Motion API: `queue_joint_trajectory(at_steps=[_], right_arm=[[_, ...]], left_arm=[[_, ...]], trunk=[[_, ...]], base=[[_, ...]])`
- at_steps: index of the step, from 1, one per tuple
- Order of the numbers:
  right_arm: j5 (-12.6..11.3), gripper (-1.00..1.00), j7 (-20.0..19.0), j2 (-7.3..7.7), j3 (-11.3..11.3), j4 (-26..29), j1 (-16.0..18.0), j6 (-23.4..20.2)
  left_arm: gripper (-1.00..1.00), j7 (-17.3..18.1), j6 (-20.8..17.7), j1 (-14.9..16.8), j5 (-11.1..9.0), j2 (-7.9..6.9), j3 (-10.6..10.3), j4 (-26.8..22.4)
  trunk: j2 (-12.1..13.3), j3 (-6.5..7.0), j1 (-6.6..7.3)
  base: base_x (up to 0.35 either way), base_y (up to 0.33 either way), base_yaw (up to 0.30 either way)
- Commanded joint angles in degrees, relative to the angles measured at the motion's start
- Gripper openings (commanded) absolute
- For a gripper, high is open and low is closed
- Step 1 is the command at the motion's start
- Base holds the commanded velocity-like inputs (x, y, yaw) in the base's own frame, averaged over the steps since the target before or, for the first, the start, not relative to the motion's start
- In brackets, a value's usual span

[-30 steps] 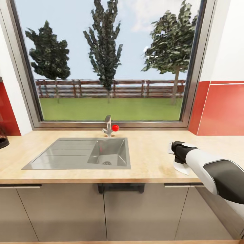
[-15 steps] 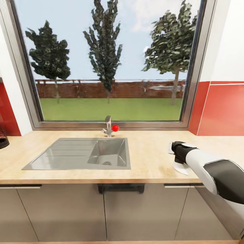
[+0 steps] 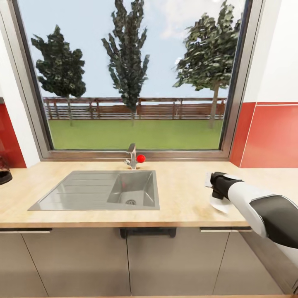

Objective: Set up a coffee station on the kitchen countertop: keep the coffee maker on the countertop, move the bottle of coffee from the kitchen shelf to the counter next to the coffee maker, place a paper coffee filter on top of the coffee maker, put the saucer next to the coffee maker with the coffee cup on the saucer, and place the electric kettle next to the coffee maker.

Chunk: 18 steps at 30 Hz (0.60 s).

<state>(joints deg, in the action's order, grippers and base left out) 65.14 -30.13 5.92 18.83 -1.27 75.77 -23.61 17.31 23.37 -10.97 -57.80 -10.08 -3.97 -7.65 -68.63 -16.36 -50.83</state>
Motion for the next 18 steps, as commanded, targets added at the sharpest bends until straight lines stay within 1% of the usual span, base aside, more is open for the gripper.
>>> queue_joint_trajectory(at_steps=[1,2,5,8,13,14,15,16,17,18], right_arm=[[-1.31,-1.00,-0.37,0.02,0.29,0.13,0.07,-0.11],[-1.79,-1.00,-0.38,0.03,0.23,0.18,0.07,-0.10],[-4.29,-1.00,-0.48,0.13,0.04,0.42,0.08,0.06],[-5.63,-1.00,-0.53,0.32,-0.05,0.73,0.08,0.16],[-5.63,-1.00,-0.53,0.32,-0.05,0.73,0.08,0.16],[-6.09,-1.00,-0.58,0.40,-0.12,0.98,0.08,0.17],[-8.66,-1.00,-2.16,1.11,-0.73,3.27,0.08,-0.02],[-12.20,-1.00,-5.19,2.21,-1.63,6.64,0.08,-0.47],[-13.57,-1.00,-6.70,2.69,-1.98,8.01,0.08,-0.75],[-15.72,-1.00,-9.65,3.54,-2.50,10.47,0.08,-1.40]], left_arm=[[1.00,-0.02,0.10,-0.01,-0.47,-0.03,-0.42,-0.07],[1.00,-0.08,0.10,-0.01,-0.42,-0.03,-0.42,-0.07],[1.00,-0.26,0.10,-0.01,-0.22,-0.03,-0.42,-0.08],[1.00,-0.30,0.10,-0.01,-0.17,-0.03,-0.42,-0.08],[1.00,-0.30,0.10,-0.01,-0.17,-0.03,-0.42,-0.08],[1.00,-0.31,0.10,-0.01,-0.16,-0.03,-0.42,-0.08],[1.00,-0.33,0.10,-0.01,-0.13,-0.01,-0.42,-0.10],[1.00,-0.33,0.10,-0.01,-0.08,0.02,-0.42,-0.13],[1.00,-0.34,0.10,-0.01,-0.02,0.03,-0.42,-0.14],[1.00,-0.34,0.10,-0.01,0.20,0.11,-0.42,-0.15]], trunk=[[0.37,0.12,0.22],[0.78,0.30,0.44],[1.98,0.84,1.10],[3.18,1.38,1.76],[5.19,2.28,2.86],[5.59,2.46,3.08],[5.99,2.64,3.30],[6.39,2.82,3.52],[6.79,3.00,3.74],[7.19,3.18,3.95]], base=[[0.000,0.000,0.000],[0.000,0.000,0.000],[0.000,0.000,0.000],[0.000,0.000,0.000],[0.000,0.000,0.000],[0.000,0.000,0.000],[0.000,0.000,0.000],[0.000,0.000,0.000],[0.000,0.000,0.000],[0.000,0.000,0.000]])
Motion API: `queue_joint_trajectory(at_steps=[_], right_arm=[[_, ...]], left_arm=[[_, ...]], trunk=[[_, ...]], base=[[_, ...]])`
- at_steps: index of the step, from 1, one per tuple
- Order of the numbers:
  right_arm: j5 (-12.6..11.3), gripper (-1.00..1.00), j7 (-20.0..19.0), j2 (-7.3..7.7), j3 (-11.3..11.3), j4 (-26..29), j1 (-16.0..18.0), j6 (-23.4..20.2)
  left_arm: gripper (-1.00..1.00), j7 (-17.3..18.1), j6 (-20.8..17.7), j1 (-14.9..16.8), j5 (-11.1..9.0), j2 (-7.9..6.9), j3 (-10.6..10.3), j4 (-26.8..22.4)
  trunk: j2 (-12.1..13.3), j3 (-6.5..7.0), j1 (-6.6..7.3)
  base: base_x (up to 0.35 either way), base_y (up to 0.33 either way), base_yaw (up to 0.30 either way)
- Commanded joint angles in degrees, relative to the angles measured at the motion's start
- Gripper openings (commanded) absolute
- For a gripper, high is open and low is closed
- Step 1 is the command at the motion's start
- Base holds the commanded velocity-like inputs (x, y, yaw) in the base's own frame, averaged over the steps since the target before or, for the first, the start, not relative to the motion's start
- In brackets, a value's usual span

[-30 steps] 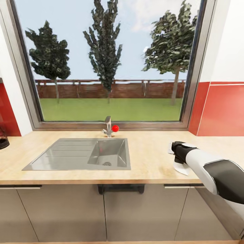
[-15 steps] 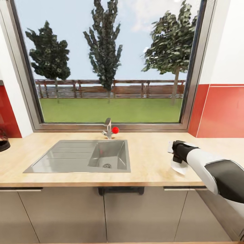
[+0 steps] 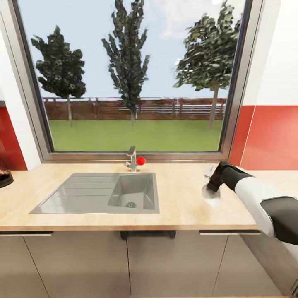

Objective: Set up a coffee station on the kitchen countertop: keep the coffee maker on the countertop, move the bottle of coffee from the kitchen shelf to the counter next to the coffee maker, place a paper coffee filter on top of the coffee maker, put the saucer next to the coffee maker with the coffee cup on the saucer, and place the electric kettle next to the coffee maker.

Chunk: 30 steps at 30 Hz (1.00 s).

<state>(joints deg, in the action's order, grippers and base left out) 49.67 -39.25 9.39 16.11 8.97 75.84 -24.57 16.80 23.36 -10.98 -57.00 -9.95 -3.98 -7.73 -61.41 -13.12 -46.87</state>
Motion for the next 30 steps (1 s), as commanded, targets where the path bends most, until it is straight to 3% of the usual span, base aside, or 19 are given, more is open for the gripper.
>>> queue_joint_trajectory(at_steps=[1,4,7,8,11,14,17,18,23,25,30], right_arm=[[-1.07,-1.00,-1.94,0.43,0.02,1.36,0.01,-0.80],[-4.06,-1.00,-7.64,1.79,-1.65,6.46,0.01,-2.66],[-6.64,-1.00,-10.65,2.42,-6.74,10.24,0.01,-5.48],[-7.23,-1.00,-11.21,2.50,-9.53,11.46,0.01,-7.00],[-7.72,-1.00,-11.81,2.60,-14.14,13.45,0.01,-8.93],[-7.84,-1.00,-12.36,2.59,-17.34,14.08,0.01,-10.49],[-7.99,-1.00,-12.73,2.47,-22.85,15.05,0.01,-13.89],[-8.05,-1.00,-12.80,2.35,-25.83,15.86,0.01,-16.41],[-8.33,-1.00,-13.05,2.06,-33.61,18.81,0.01,-22.66],[-8.91,-1.00,-13.44,2.04,-35.60,19.44,0.01,-23.65],[-9.88,-1.00,-13.86,2.00,-37.23,20.21,0.01,-24.90]], left_arm=[[1.00,0.17,0.10,-0.01,-0.43,0.06,-0.41,-0.07],[1.00,0.12,0.10,-0.01,0.61,0.37,-0.41,-0.08],[1.00,0.09,0.15,-0.01,1.20,0.50,-0.41,-0.09],[1.00,0.08,0.17,-0.01,1.32,0.57,-0.41,-0.09],[1.00,0.08,0.19,-0.01,1.42,0.62,-0.41,-0.09],[1.00,0.08,0.19,-0.01,1.44,0.63,-0.41,-0.09],[1.00,0.08,0.19,-0.01,1.45,0.63,-0.41,-0.06],[1.00,0.08,0.19,-0.01,1.45,0.64,-0.41,-0.05],[1.00,0.08,0.19,-0.01,1.45,0.65,-0.41,-0.01],[1.00,0.08,0.19,-0.01,1.45,0.69,-0.41,-0.03],[1.00,0.08,0.19,-0.01,1.45,0.72,-0.39,-0.02]], trunk=[[0.38,0.11,0.22],[1.58,0.65,0.88],[2.78,1.19,1.53],[3.18,1.37,1.75],[4.39,1.91,2.41],[5.59,2.45,3.07],[6.79,2.99,3.73],[7.20,3.17,3.95],[9.20,4.06,5.05],[10.00,4.42,5.49],[12.01,5.32,6.59]], base=[[0.000,0.000,0.000],[0.000,0.000,0.000],[0.000,0.000,0.000],[0.000,0.000,0.000],[0.000,0.000,0.000],[0.000,0.000,0.000],[0.000,0.000,0.000],[0.000,0.000,0.000],[0.000,0.000,0.000],[0.000,0.000,0.000],[0.000,0.000,0.000]])
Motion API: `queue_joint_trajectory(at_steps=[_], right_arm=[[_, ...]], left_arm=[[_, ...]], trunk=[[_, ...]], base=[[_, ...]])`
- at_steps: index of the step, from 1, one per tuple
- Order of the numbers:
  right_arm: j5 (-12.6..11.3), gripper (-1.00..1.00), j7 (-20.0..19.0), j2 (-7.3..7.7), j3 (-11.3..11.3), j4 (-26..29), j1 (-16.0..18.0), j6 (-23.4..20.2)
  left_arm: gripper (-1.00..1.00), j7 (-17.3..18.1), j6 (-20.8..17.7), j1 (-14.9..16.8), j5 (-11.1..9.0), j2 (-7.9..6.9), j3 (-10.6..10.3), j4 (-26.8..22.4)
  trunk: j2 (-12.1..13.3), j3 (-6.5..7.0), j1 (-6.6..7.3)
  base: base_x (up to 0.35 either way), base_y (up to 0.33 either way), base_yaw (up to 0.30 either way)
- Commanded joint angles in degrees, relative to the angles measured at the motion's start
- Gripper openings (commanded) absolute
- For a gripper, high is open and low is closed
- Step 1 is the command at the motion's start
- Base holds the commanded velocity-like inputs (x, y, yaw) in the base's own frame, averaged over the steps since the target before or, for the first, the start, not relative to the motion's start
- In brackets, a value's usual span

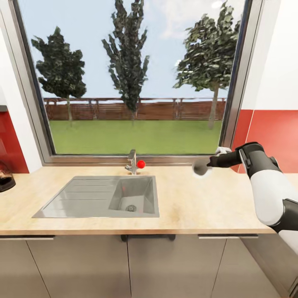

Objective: Set up a coffee station on the kitchen countertop: keep the coffee maker on the countertop, move the bottle of coffee from the kitchen shelf to the counter next to the coffee maker, place a paper coffee filter on top of the coffee maker, put the saucer next to the coffee maker with the coffee cup on the saucer, and place the electric kettle next to the coffee maker.

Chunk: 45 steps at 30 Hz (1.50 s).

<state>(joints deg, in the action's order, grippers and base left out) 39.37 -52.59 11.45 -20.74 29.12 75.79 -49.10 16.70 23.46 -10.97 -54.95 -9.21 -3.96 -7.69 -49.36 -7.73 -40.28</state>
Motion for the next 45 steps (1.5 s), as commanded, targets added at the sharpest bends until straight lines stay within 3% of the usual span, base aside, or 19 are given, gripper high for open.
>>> queue_joint_trajectory(at_steps=[1,45], right_arm=[[0.31,-1.00,-0.48,-0.07,-0.56,0.51,0.06,-0.50],[0.78,-1.00,-0.31,-0.32,-0.61,2.14,0.05,-0.62]], left_arm=[[1.00,0.18,0.10,-0.01,-0.60,-0.02,-0.41,-0.06],[1.00,0.18,0.20,-0.01,-0.51,0.42,-0.44,-0.05]], trunk=[[0.36,0.11,0.21],[18.00,8.00,9.88]], base=[[0.000,0.000,0.000],[0.000,0.000,0.000]])
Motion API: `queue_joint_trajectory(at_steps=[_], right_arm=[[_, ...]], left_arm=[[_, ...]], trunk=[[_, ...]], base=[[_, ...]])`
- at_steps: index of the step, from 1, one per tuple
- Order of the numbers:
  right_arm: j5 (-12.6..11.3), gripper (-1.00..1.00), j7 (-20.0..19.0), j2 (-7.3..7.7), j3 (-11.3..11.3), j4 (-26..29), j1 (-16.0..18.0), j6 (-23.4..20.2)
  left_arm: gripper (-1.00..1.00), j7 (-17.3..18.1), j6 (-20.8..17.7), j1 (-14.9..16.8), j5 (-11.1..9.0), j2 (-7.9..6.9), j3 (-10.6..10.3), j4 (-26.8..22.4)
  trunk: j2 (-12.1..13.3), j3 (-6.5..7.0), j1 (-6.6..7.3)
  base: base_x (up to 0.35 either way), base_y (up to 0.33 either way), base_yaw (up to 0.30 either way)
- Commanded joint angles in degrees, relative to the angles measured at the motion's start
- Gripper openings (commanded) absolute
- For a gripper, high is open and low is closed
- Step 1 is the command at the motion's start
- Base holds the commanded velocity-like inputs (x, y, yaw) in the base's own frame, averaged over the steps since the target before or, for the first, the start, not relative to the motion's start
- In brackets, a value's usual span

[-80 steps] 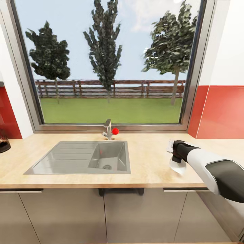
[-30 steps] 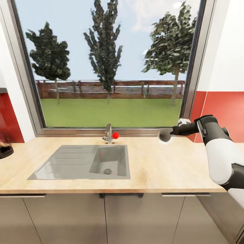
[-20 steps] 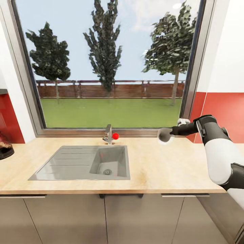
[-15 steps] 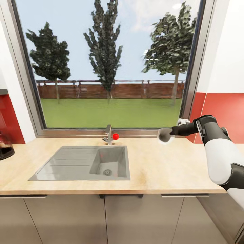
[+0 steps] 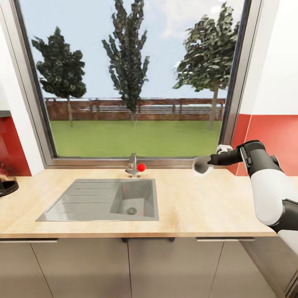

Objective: Set up a coffee station on the kitchen countertop: keep the coffee maker on the countertop, move the bottle of coffee from the kitchen shelf to the counter next to the coffee maker, place a paper coffee filter on top of the coffee maker, put the saucer next to the coffee maker with the coffee cup on the saucer, and place the electric kettle next to the coffee maker.

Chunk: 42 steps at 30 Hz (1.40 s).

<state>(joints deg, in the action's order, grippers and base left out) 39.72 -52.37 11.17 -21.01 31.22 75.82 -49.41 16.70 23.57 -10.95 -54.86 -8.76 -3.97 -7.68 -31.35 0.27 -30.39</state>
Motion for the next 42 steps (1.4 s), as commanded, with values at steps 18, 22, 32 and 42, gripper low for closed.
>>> queue_joint_trajectory(at_steps=[18,22,32,42], right_arm=[[0.35,-1.00,-0.47,-0.18,-0.35,-0.07,0.01,-0.40],[0.36,-1.00,-0.48,-0.18,-0.35,-0.09,0.02,-0.52],[0.28,-1.00,-0.45,-0.18,-0.35,-0.35,0.01,-0.51],[0.14,-1.00,-0.65,-0.14,-0.36,-0.53,0.02,-0.66]], left_arm=[[1.00,0.18,2.03,-0.04,-0.68,-0.03,-0.36,0.01],[1.00,0.18,2.64,-0.04,-0.75,-0.03,-0.35,0.03],[1.00,0.18,2.88,-0.04,-0.77,-0.02,-0.33,0.03],[1.00,0.18,3.31,-0.04,-0.77,-0.01,-0.33,0.04]], trunk=[[7.22,3.23,3.94],[8.43,3.78,4.61],[8.43,3.78,4.61],[8.43,3.78,4.61]], base=[[0.000,0.000,0.000],[0.000,0.000,0.000],[0.000,0.000,0.000],[0.000,0.000,0.000]])
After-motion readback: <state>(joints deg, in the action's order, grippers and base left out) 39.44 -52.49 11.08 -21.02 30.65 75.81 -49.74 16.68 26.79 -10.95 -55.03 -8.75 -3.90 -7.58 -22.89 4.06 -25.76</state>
